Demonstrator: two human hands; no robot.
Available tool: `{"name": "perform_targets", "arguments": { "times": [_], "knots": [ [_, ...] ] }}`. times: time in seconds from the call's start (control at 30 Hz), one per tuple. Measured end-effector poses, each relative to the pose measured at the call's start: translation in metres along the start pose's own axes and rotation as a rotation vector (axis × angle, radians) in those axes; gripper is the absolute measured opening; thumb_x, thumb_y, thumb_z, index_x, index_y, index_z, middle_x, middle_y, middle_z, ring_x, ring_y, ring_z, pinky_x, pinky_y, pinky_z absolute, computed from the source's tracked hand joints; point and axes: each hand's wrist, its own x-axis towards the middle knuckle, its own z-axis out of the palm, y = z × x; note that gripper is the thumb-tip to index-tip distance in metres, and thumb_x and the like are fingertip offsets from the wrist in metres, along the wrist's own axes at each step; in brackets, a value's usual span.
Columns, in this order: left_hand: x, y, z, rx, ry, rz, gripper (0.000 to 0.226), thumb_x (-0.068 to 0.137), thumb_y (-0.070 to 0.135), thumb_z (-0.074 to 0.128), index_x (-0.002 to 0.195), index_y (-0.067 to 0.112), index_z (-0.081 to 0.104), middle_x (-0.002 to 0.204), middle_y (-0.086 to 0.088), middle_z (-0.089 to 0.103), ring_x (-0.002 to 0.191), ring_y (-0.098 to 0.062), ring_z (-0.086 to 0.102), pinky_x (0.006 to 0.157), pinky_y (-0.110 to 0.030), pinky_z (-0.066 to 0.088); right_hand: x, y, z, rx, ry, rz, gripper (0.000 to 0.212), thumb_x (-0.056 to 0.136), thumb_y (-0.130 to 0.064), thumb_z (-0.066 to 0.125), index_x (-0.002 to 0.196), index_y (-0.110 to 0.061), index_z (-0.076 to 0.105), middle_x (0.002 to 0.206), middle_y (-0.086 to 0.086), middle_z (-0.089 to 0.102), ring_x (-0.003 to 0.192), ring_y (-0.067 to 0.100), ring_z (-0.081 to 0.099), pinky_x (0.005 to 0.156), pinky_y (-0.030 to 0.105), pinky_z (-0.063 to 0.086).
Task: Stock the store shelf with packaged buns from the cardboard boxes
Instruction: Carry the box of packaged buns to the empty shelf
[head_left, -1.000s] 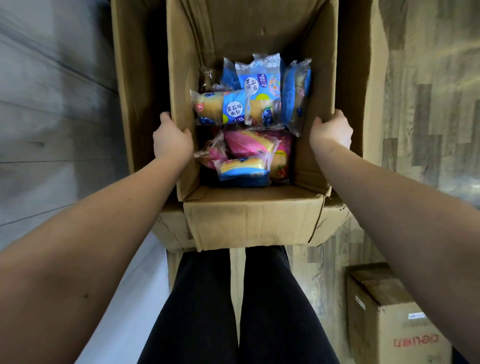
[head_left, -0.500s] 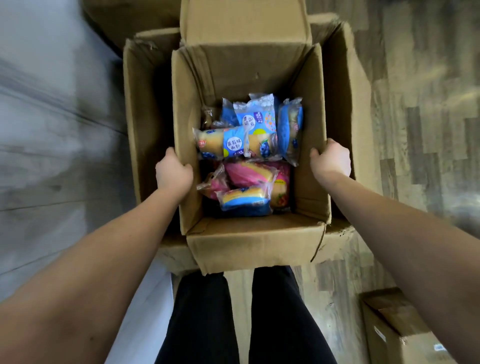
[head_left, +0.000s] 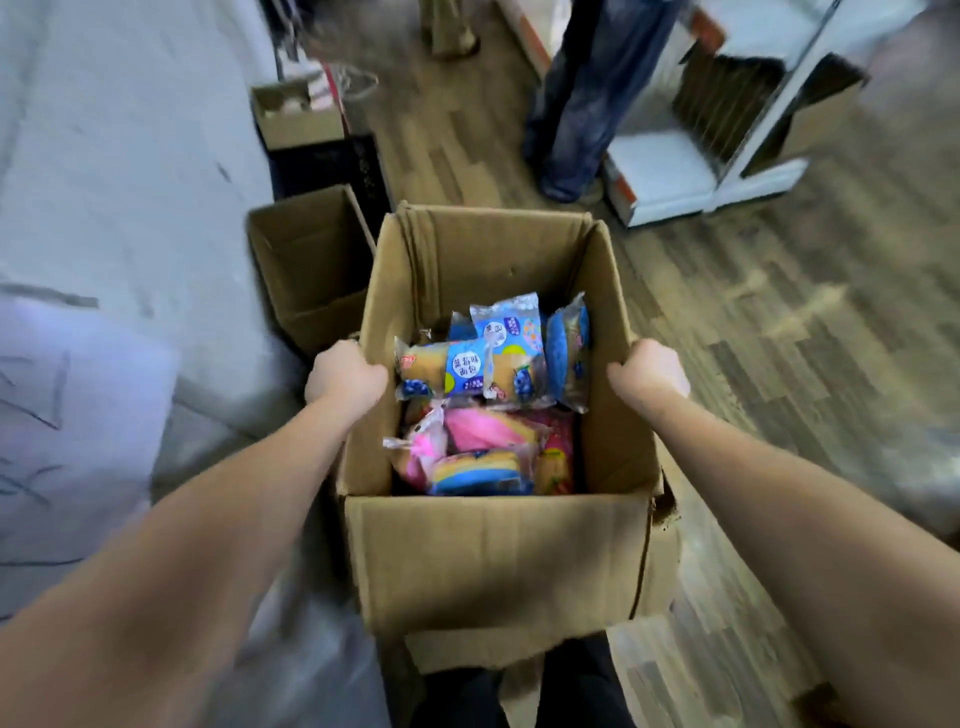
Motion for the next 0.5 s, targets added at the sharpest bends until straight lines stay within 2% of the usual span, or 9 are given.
{"name": "perform_targets", "arguments": {
  "times": [0.13, 0.23, 0.5],
  "knots": [
    [-0.01, 0.038, -0.067, 0.003, 0.047, 0.117, 0.028, 0.086, 0.018, 0.054, 0.109, 0.004, 0.063, 0.111, -0.018, 0.064, 0.103, -0.037, 0.059, 0.078, -0.035, 0.046, -0.031, -0.019, -0.064, 0.021, 0.067, 0.001, 0.026, 0.086, -0.021, 0.057, 0.106, -0.005, 0.06, 0.104, 0.015, 0.062, 0.098, 0.035, 0.062, 0.076, 0.037, 0.05],
    [-0.019, 0.068, -0.098, 0.034, 0.059, 0.203, 0.029, 0.084, 0.017, 0.054, 0.107, 0.003, 0.064, 0.11, -0.018, 0.064, 0.103, -0.037, 0.059, 0.077, -0.034, 0.045, -0.053, -0.018, -0.106, 0.045, 0.103, 0.003, 0.014, 0.086, -0.019, 0.056, 0.095, -0.009, 0.056, 0.091, 0.009, 0.054, 0.095, 0.032, 0.061, 0.072, 0.035, 0.049],
    [-0.059, 0.142, -0.109, 0.051, 0.1, 0.424, 0.033, 0.082, 0.017, 0.053, 0.109, 0.002, 0.064, 0.11, -0.021, 0.063, 0.102, -0.039, 0.058, 0.078, -0.035, 0.046, -0.09, 0.04, -0.174, 0.129, 0.276, 0.085, 0.024, 0.084, -0.018, 0.057, 0.105, -0.008, 0.057, 0.105, 0.012, 0.061, 0.098, 0.031, 0.062, 0.075, 0.035, 0.051]
  ]
}}
